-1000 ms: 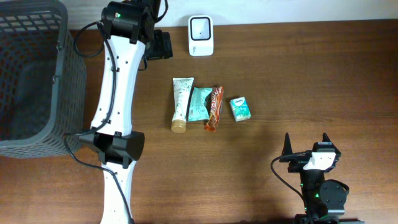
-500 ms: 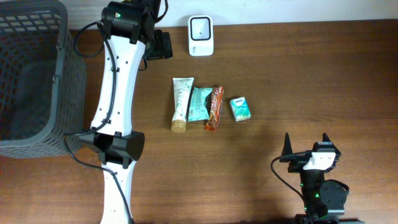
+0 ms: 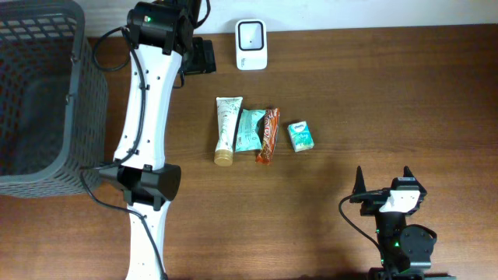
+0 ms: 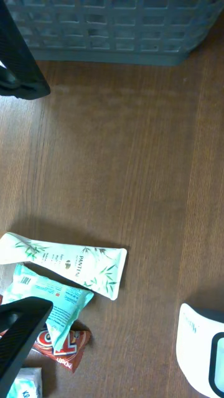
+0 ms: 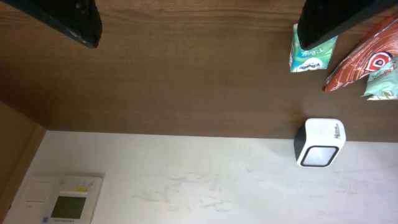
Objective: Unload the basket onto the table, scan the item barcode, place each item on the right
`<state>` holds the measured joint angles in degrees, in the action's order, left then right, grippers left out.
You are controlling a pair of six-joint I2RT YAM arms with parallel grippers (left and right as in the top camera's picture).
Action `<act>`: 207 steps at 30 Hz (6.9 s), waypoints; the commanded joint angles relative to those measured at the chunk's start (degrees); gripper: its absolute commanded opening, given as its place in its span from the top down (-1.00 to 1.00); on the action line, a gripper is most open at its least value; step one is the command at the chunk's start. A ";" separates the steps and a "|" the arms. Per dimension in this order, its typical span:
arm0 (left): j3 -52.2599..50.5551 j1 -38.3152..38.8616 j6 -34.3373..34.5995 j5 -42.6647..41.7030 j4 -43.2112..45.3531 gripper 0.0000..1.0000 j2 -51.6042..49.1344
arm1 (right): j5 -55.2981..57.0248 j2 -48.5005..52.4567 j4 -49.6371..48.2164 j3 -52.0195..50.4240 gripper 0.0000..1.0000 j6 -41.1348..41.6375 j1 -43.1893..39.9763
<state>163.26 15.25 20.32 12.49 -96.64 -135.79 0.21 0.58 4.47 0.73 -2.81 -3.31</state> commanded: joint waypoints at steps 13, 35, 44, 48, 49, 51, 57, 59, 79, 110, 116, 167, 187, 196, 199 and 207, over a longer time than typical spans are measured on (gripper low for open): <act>-0.48 -4.55 -0.90 0.83 -0.09 -0.98 0.48 | -2.01 -0.39 -1.62 -0.42 -0.97 1.84 0.31; -0.48 -4.55 -0.87 0.83 -0.09 -0.98 0.48 | -45.24 13.88 -28.35 25.86 -0.97 17.35 0.28; -0.48 -4.55 -0.87 0.81 -0.07 -0.98 0.48 | -53.51 60.22 37.42 72.13 -0.97 -5.14 0.31; -0.48 -4.55 -0.87 0.83 -0.07 -0.98 0.48 | -68.48 73.02 36.63 72.94 -0.97 6.40 0.74; -0.48 -4.55 -0.87 0.83 -0.07 -0.98 0.48 | -68.08 76.19 37.22 72.94 -0.97 6.95 1.84; -0.48 -4.55 -0.90 0.81 -0.07 -0.98 0.48 | -56.04 81.05 41.22 72.96 -0.97 8.52 5.40; -0.48 -4.55 -0.87 0.81 -0.09 -0.98 0.48 | -8.26 92.17 45.59 73.40 -0.97 24.00 17.09; -0.48 -4.55 -0.87 0.81 -0.07 -0.98 0.48 | -4.02 94.42 42.40 73.37 -0.97 28.37 17.27; -0.48 -3.52 -0.87 0.81 -0.09 -0.98 0.48 | 12.48 107.82 27.93 70.73 0.32 21.86 28.48; -0.48 -3.26 -0.87 0.83 -0.09 -0.98 0.48 | -44.39 115.84 30.45 66.97 0.92 17.27 -3.91; -0.48 -3.26 -0.90 0.83 -0.07 -0.97 0.48 | -34.84 114.57 50.80 83.47 -0.07 11.47 -8.17; -0.48 -3.26 -0.87 0.83 -0.09 -0.98 0.48 | -14.05 114.75 53.02 98.20 0.92 13.55 12.46; -0.48 -3.26 -0.87 0.83 -0.09 -0.98 0.48 | 9.09 134.00 -10.38 105.57 0.92 -27.34 25.90; -0.48 -3.26 -0.87 0.83 -0.07 -0.98 0.48 | 29.16 130.07 -8.57 108.59 0.92 4.37 18.84; -0.48 -3.26 -0.87 0.81 -0.09 -0.98 0.48 | 29.22 126.51 5.88 108.59 0.92 10.88 10.16; -0.48 -3.26 -0.87 0.83 -0.07 -0.98 0.48 | 22.14 128.19 33.83 108.50 0.92 26.29 -17.77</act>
<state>162.95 11.79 20.29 12.69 -96.66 -135.79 26.48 129.38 36.58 109.12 19.05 -15.88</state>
